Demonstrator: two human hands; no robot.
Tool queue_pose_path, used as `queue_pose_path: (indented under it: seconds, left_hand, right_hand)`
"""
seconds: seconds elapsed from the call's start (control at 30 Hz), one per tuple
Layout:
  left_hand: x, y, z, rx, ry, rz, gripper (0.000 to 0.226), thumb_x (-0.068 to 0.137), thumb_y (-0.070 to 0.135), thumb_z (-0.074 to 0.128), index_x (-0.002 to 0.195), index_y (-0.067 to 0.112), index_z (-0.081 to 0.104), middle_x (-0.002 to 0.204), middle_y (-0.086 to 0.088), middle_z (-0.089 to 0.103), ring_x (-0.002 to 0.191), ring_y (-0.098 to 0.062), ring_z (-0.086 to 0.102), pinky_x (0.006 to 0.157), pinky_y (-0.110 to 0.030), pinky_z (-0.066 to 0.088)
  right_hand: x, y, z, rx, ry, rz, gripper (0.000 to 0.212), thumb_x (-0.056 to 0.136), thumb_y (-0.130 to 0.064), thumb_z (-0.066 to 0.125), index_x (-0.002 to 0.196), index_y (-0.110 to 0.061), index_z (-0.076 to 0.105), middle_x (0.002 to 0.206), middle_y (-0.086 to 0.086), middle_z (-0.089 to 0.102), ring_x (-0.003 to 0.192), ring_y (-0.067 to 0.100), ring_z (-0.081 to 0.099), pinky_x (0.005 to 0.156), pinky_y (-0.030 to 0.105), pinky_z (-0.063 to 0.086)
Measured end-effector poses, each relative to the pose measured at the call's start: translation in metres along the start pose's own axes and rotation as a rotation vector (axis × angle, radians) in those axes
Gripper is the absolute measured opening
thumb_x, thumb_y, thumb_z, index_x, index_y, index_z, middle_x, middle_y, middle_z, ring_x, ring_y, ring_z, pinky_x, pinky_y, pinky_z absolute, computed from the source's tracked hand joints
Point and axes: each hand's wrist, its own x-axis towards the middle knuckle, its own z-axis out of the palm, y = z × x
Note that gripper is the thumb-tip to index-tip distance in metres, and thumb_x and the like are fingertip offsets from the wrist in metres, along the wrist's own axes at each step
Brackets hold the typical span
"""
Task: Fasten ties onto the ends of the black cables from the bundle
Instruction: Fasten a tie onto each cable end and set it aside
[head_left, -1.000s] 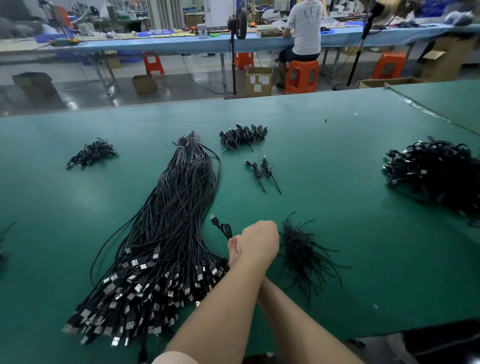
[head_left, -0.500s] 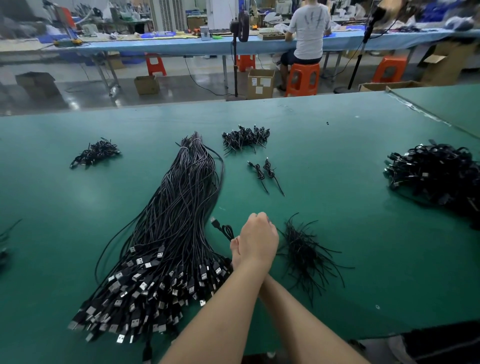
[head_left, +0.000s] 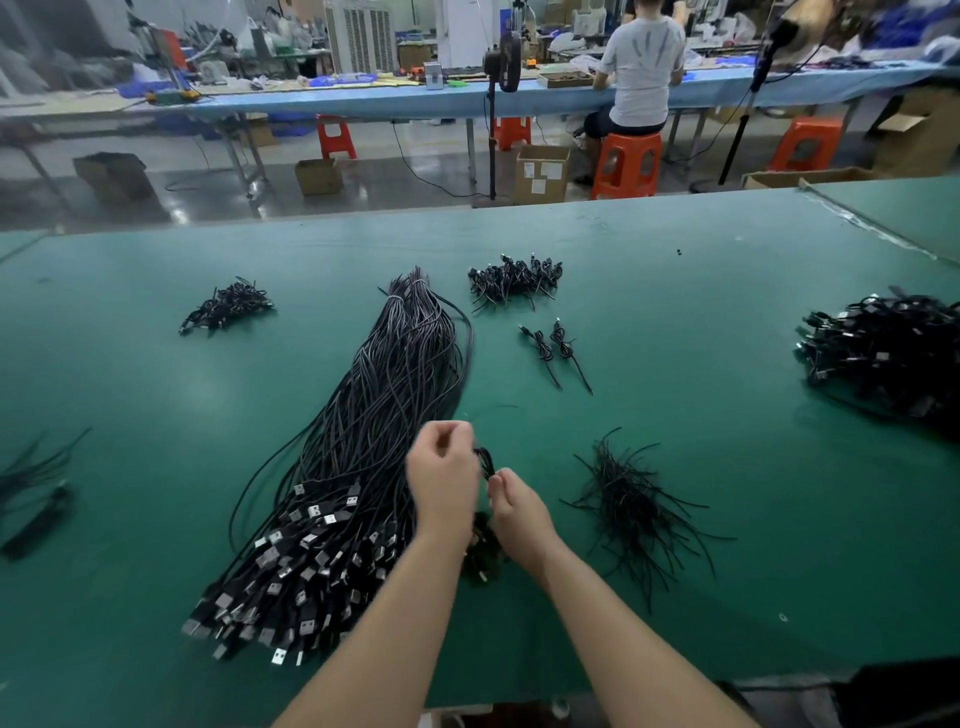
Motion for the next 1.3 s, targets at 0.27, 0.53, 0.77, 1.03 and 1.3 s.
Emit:
queue_pose_path:
  seconds: [0.27,0.53,0.77,1.03,1.3]
  left_hand:
    - [0.025,-0.019,-0.055,0.174,0.113,-0.271,0.012,0.095,0.008,0.053,0.089,0.006,0.064,0.07,-0.005,0.06,0.054,-0.015,0.046,0.048,-0.028,0.038]
    - [0.004,-0.024,-0.045,0.275,-0.102,-0.211,0.013,0.089,0.016,0.061,0.08,0.013,0.07,0.061,0.0,0.061,0.049,-0.013,0.043,0.048,-0.029,0.037]
    - [-0.006,-0.012,-0.046,0.223,-0.119,-0.128,0.016,0.089,0.012,0.057,0.077,0.014,0.066,0.057,0.006,0.059,0.05,-0.012,0.044,0.049,-0.029,0.038]
    - [-0.009,-0.008,-0.046,0.083,-0.082,-0.207,0.02,0.086,0.008,0.054,0.067,0.012,0.061,0.055,0.001,0.045,0.046,-0.012,0.032,0.043,-0.027,0.027]
    - [-0.013,-0.008,-0.049,0.253,-0.181,-0.125,0.026,0.089,0.016,0.058,0.065,0.021,0.064,0.056,0.004,0.046,0.046,-0.008,0.035,0.044,-0.024,0.03]
  right_hand:
    - [-0.01,-0.005,-0.01,0.164,-0.097,0.03,0.034,0.11,-0.032,0.033,0.095,-0.006,0.05,0.091,0.011,0.052,0.09,0.023,0.051,0.088,0.04,0.047]
    - [-0.024,-0.032,-0.004,0.231,-0.176,-0.045,0.031,0.11,-0.031,0.036,0.083,-0.018,0.046,0.073,-0.006,0.042,0.065,0.009,0.036,0.064,0.026,0.033]
    - [-0.021,-0.04,-0.003,0.212,-0.147,-0.09,0.03,0.109,-0.026,0.037,0.084,-0.015,0.049,0.07,-0.006,0.042,0.064,0.01,0.036,0.061,0.028,0.033]
    - [-0.02,-0.039,-0.003,0.192,-0.109,-0.07,0.033,0.11,-0.028,0.035,0.087,-0.017,0.056,0.065,-0.007,0.04,0.057,0.009,0.034,0.057,0.028,0.033]
    - [-0.019,-0.037,-0.007,0.319,-0.105,-0.053,0.029,0.11,-0.024,0.036,0.108,-0.013,0.062,0.066,-0.008,0.039,0.053,0.006,0.033,0.051,0.023,0.031]
